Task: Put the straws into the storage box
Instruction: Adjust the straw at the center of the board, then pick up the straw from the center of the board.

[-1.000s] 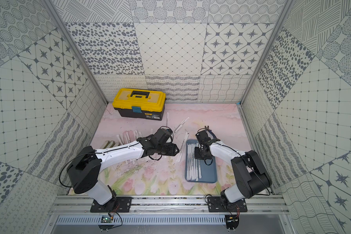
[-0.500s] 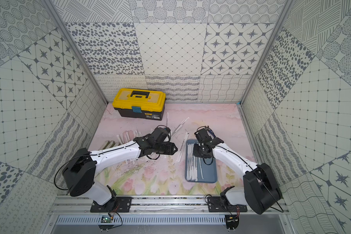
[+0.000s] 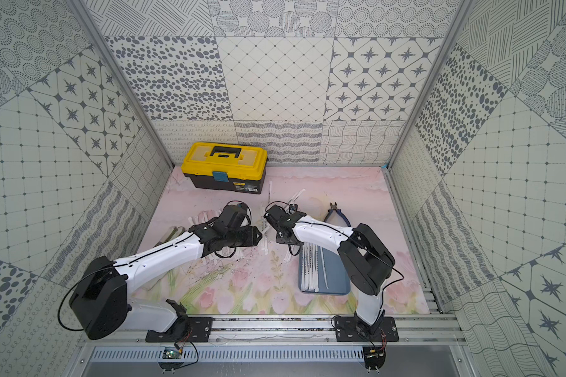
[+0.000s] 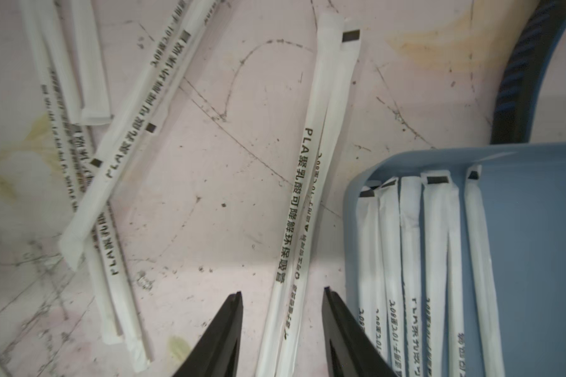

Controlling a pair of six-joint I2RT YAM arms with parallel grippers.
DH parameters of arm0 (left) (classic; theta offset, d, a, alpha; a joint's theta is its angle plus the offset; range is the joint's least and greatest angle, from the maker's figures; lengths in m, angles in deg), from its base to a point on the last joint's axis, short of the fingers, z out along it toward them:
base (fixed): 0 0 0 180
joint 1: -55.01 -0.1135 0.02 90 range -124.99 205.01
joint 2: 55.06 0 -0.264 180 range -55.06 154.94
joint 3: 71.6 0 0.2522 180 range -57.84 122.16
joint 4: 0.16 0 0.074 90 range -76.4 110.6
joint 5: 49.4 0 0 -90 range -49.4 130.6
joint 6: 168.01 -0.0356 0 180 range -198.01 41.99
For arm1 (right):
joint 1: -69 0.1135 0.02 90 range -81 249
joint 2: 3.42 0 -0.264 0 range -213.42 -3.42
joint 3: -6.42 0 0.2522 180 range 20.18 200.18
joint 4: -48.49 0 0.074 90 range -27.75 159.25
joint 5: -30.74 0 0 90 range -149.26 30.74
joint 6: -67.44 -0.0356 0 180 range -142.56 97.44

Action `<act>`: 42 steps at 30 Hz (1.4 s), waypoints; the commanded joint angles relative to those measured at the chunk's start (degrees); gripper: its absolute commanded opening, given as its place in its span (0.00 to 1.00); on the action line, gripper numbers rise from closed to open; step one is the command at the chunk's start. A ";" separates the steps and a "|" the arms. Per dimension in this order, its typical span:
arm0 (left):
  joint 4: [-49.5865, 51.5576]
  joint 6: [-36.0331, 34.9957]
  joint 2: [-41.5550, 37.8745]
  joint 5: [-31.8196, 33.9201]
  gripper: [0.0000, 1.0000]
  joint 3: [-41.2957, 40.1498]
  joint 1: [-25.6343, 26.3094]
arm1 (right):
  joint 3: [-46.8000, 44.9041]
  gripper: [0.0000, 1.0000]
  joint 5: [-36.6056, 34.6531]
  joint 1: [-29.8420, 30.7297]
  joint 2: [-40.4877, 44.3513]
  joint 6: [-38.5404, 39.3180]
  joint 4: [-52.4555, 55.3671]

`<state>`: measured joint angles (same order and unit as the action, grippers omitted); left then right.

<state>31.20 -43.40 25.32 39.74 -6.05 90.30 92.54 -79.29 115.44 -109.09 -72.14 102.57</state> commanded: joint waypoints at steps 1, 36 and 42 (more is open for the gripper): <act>0.97 -1.08 -0.62 0.94 0.52 -0.89 -0.53 | 1.76 0.46 -0.49 -1.20 -1.99 -0.72 -1.07; 1.15 -1.58 -1.32 0.17 0.52 -1.86 -2.76 | -2.87 0.26 15.89 4.74 2.93 2.79 -0.53; 0.66 -1.17 -1.61 0.28 0.52 -2.60 -2.78 | -0.87 0.28 17.34 4.85 -0.72 4.21 -1.86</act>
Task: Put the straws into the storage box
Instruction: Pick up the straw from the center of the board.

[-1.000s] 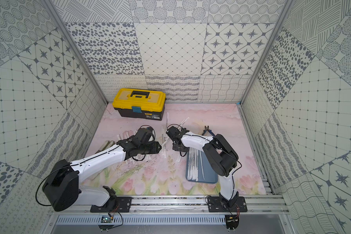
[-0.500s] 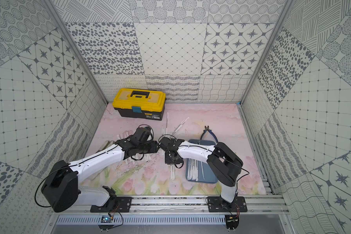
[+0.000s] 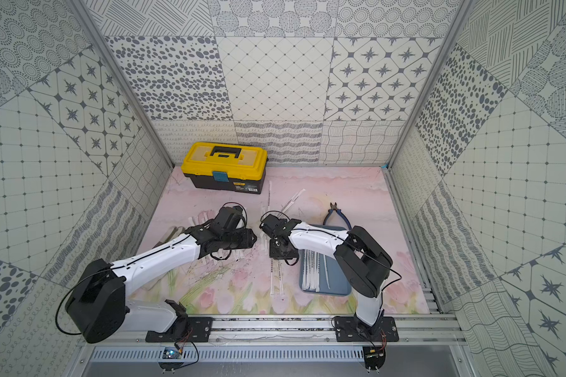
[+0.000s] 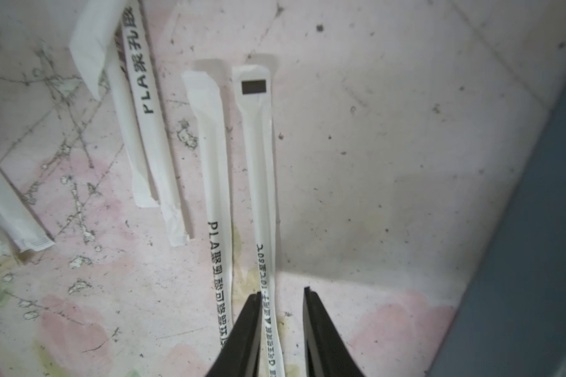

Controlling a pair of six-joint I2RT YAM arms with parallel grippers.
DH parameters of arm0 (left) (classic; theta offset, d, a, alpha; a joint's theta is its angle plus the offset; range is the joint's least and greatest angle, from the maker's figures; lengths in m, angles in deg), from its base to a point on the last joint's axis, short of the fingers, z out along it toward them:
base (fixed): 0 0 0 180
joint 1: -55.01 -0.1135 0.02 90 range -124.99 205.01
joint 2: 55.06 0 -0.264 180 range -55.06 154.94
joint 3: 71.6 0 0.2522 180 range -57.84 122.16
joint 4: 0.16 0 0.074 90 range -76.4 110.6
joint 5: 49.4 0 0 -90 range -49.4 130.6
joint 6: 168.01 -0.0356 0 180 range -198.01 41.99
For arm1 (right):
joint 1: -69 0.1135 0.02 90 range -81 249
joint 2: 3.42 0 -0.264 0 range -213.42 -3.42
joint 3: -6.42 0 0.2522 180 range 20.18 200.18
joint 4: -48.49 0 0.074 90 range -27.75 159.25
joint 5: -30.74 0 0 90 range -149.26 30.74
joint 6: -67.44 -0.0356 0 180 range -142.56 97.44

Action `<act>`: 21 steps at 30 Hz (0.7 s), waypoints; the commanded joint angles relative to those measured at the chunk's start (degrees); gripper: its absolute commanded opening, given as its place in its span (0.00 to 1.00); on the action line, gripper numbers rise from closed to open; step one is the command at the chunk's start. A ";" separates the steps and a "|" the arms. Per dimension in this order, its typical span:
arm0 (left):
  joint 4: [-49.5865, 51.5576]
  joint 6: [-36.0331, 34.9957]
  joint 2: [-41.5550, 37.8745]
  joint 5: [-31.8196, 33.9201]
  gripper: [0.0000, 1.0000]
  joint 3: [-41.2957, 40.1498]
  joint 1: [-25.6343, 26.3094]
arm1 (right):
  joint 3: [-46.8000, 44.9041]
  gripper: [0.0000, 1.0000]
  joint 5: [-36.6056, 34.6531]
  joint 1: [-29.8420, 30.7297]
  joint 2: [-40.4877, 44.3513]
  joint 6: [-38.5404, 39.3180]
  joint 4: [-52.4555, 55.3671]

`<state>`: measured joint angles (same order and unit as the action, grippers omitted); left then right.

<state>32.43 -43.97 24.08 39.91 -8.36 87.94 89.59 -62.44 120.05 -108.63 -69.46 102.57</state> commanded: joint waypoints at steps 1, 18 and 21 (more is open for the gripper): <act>-0.69 -0.57 -0.22 0.03 0.52 -0.30 -0.41 | 2.21 0.28 0.50 0.24 -1.60 1.61 -2.03; 0.05 -0.67 0.03 -0.20 0.52 1.64 -0.43 | 1.03 0.08 -0.52 0.36 5.78 3.60 -1.50; 0.05 0.21 -0.45 -1.33 0.51 2.69 -0.35 | -2.04 0.08 1.49 -1.30 13.67 4.87 -1.65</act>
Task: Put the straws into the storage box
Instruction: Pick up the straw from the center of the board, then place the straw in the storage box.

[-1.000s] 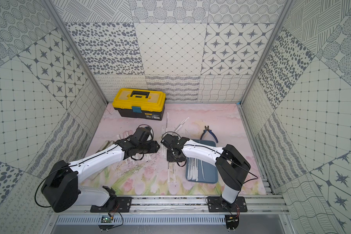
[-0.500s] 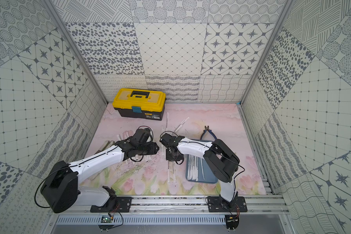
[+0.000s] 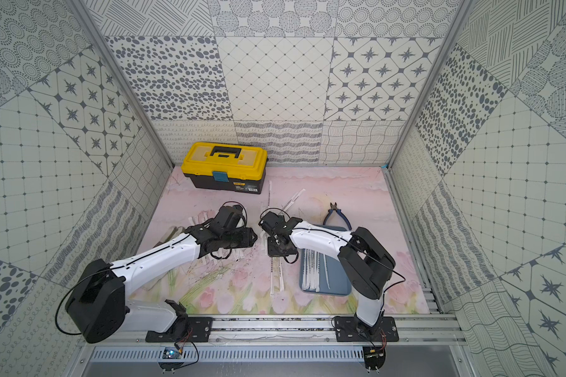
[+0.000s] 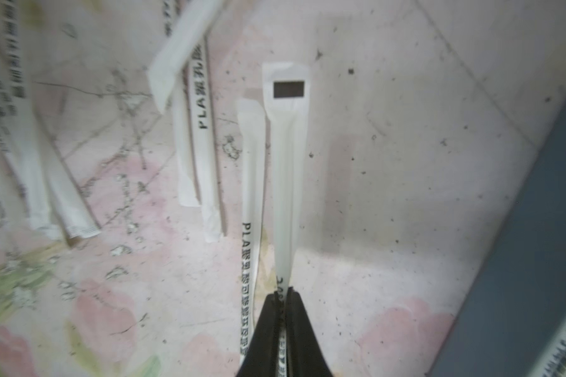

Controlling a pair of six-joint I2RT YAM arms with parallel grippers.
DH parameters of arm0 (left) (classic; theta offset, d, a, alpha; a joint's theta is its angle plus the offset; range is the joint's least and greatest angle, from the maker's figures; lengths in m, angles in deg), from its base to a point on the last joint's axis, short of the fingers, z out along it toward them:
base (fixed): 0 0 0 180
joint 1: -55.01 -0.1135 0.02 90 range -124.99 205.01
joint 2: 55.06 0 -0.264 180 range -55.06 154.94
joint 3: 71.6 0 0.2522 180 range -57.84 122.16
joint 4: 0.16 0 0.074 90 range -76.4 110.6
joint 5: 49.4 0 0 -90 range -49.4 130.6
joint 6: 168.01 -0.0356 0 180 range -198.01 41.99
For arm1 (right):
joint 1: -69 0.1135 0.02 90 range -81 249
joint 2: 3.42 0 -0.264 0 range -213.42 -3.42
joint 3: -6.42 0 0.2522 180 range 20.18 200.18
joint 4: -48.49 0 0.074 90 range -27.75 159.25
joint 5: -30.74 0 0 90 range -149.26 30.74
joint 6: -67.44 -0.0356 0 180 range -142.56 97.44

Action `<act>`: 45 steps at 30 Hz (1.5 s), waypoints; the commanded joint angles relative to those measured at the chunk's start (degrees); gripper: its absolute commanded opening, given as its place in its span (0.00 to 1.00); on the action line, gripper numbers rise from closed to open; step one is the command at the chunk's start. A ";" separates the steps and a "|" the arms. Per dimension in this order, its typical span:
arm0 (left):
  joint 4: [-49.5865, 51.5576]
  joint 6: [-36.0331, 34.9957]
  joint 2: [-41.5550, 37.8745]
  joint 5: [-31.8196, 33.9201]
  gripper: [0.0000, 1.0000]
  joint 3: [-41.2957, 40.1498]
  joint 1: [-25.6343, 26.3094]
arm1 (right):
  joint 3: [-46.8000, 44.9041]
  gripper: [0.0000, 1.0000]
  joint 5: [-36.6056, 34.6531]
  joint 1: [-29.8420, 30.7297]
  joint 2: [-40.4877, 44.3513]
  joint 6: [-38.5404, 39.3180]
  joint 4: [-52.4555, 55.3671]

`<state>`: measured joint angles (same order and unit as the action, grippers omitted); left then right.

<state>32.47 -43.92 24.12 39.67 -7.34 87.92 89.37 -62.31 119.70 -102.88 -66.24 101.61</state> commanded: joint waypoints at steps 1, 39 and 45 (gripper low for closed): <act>-0.42 0.50 -0.61 -1.69 0.51 1.79 -0.17 | -3.38 0.08 2.08 -2.13 10.83 2.36 -0.73; -6.29 1.95 12.67 -4.93 0.51 10.71 14.63 | -24.45 0.04 9.98 -30.31 10.15 15.29 -9.56; -4.68 0.54 11.24 -3.16 0.51 10.55 14.24 | -22.31 0.15 6.85 -29.40 14.30 14.71 -4.44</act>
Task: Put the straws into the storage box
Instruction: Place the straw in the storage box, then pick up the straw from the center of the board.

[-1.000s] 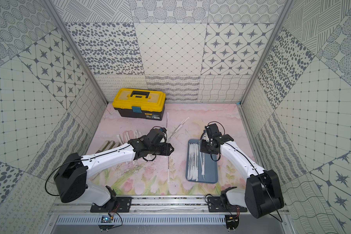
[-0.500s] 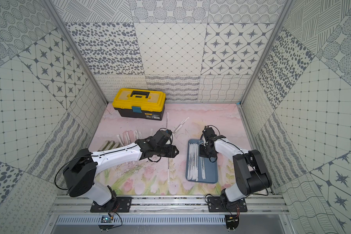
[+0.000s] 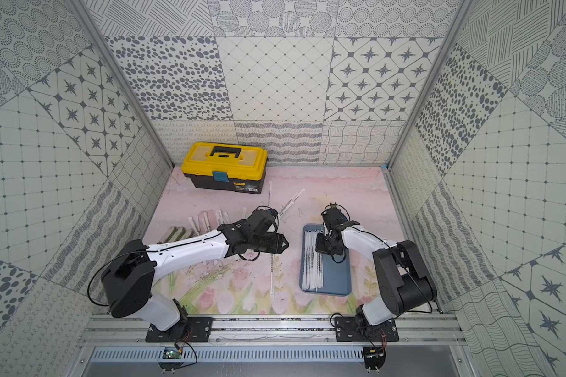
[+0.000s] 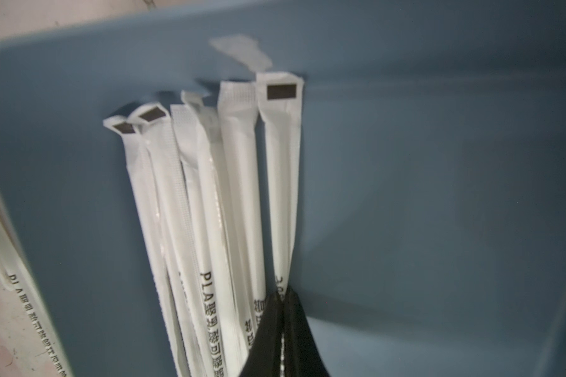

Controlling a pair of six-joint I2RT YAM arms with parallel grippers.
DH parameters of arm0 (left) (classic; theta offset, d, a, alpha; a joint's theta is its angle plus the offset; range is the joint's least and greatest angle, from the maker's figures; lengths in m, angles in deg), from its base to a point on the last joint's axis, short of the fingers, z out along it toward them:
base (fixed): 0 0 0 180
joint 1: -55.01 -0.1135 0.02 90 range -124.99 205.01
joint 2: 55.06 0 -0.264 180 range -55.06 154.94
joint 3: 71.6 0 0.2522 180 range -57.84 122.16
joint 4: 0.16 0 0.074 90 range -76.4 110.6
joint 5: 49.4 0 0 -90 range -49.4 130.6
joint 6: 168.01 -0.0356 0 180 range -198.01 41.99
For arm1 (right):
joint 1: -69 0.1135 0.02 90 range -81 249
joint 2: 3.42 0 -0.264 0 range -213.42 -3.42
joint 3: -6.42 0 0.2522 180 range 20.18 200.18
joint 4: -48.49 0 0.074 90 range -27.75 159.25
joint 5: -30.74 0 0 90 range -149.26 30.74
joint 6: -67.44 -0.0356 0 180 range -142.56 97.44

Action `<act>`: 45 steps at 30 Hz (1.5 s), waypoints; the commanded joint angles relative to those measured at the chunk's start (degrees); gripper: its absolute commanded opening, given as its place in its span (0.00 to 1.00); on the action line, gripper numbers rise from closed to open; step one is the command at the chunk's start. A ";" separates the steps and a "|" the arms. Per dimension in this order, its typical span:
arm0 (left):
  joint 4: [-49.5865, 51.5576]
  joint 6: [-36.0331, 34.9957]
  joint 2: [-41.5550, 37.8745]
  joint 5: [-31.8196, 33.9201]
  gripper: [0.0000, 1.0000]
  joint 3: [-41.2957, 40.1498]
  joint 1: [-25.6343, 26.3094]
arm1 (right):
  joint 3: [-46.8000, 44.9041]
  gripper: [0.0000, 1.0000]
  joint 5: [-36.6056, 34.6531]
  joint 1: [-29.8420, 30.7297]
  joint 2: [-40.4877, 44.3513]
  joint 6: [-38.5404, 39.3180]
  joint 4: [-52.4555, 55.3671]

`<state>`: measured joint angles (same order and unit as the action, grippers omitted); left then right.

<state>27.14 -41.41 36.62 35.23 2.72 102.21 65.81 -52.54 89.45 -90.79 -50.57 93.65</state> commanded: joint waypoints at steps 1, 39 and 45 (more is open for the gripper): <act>0.98 -2.13 -1.60 1.41 0.51 0.37 -0.46 | 2.14 0.19 -3.18 1.51 3.34 -1.44 5.13; 7.88 -1.36 -21.11 6.43 0.51 -15.49 -19.43 | 28.86 0.20 -13.80 36.25 -19.67 -21.50 9.31; 6.69 -0.34 -19.72 5.07 0.51 -15.38 -19.45 | 29.42 0.24 -14.60 36.07 -19.76 -20.88 10.39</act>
<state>35.12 -42.20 16.17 41.77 -13.11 83.00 93.92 -65.70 125.51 -110.77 -71.66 103.14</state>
